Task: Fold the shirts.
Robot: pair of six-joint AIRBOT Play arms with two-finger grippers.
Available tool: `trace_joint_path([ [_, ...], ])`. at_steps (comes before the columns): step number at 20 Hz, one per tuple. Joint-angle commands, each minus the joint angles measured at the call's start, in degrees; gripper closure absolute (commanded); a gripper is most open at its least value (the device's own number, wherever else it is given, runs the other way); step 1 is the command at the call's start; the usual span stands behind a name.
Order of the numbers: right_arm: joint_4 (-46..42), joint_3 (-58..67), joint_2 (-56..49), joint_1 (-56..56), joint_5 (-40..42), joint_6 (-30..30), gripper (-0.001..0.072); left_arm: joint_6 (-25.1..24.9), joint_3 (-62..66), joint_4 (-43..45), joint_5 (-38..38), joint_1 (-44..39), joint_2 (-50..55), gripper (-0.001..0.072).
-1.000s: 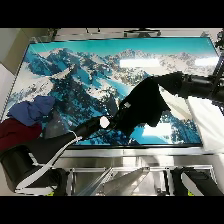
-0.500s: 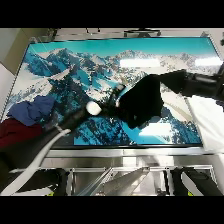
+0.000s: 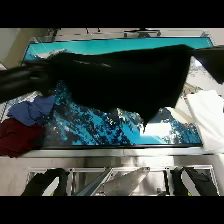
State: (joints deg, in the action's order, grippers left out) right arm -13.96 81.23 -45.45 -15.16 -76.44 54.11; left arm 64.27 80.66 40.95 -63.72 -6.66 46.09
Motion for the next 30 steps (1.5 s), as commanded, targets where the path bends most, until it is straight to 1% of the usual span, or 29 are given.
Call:
trace_joint_path([
  [1,-2.0,3.4,1.5,-1.2,1.7,1.5,0.0693,1.6,2.9,0.0,-5.9,13.3,-8.1,0.0680],
  [3,-2.1,3.4,0.0,-1.1,2.6,1.5,0.0693,1.6,0.3,-0.6,-7.8,18.5,-9.4,0.0679],
  [4,-2.3,3.3,-1.8,-0.6,2.2,1.7,0.0693,1.6,-2.1,-0.7,-8.5,19.7,-9.3,0.0679],
  [6,-3.1,3.3,-6.5,3.2,1.6,1.7,0.0693,1.5,-7.4,-0.6,-9.4,19.3,-7.6,0.0679],
  [8,-5.9,3.3,-13.2,10.0,1.7,1.6,0.0692,0.8,-12.6,-0.6,-9.6,16.1,-3.6,0.0678],
  [10,-9.4,3.3,-20.7,16.1,2.6,1.7,0.0692,-1.0,-17.0,-0.4,-8.8,12.3,2.3,0.0678],
  [12,-12.1,3.3,-29.4,20.9,5.3,1.6,0.0692,-3.2,-20.9,-0.3,-5.7,9.3,9.7,0.0677],
  [16,-12.4,3.3,-46.3,24.9,13.3,1.2,0.0690,-7.2,-22.5,-0.1,-1.3,8.8,26.4,0.0677],
  [17,-12.4,3.3,-49.2,24.9,15.1,1.2,0.0621,-8.0,-22.5,-0.2,-0.5,9.3,30.1,0.0677],
  [18,-12.4,3.3,-51.5,24.8,16.5,1.2,0.0413,-8.6,-22.5,-0.2,0.0,10.0,33.5,0.0677],
  [19,-12.5,3.3,-52.7,24.2,16.7,1.2,0.0324,-8.7,-22.0,-0.1,-0.1,11.0,37.2,0.0677],
  [21,-12.5,3.3,-52.7,21.4,14.1,2.9,0.0328,-8.7,-19.6,-0.1,-3.2,13.3,43.2,0.0677],
  [23,-13.6,3.3,-50.9,16.1,5.6,5.7,0.0330,-8.7,-16.1,-0.2,-7.8,15.0,47.4,0.0678],
  [24,-15.4,3.2,-50.0,13.7,1.1,7.4,0.0351,-8.7,-14.0,-0.2,-10.1,15.7,49.1,0.0683],
  [26,-24.1,0.5,-47.3,10.6,-5.5,12.2,0.0350,-8.7,-10.3,-0.5,-12.1,16.3,50.9,0.0683],
  [27,-29.0,-2.5,-45.3,10.1,-6.7,13.8,0.0349,-8.7,-8.9,-0.5,-12.2,16.4,51.1,0.0683],
  [29,-37.0,-11.1,-40.5,9.9,-5.3,14.8,0.0349,-8.5,-6.0,-0.5,-12.4,16.3,51.1,0.0683],
  [30,-39.1,-15.3,-38.3,9.9,-3.9,14.7,0.0347,-8.2,-4.8,-0.5,-12.6,16.3,51.1,0.0683],
])
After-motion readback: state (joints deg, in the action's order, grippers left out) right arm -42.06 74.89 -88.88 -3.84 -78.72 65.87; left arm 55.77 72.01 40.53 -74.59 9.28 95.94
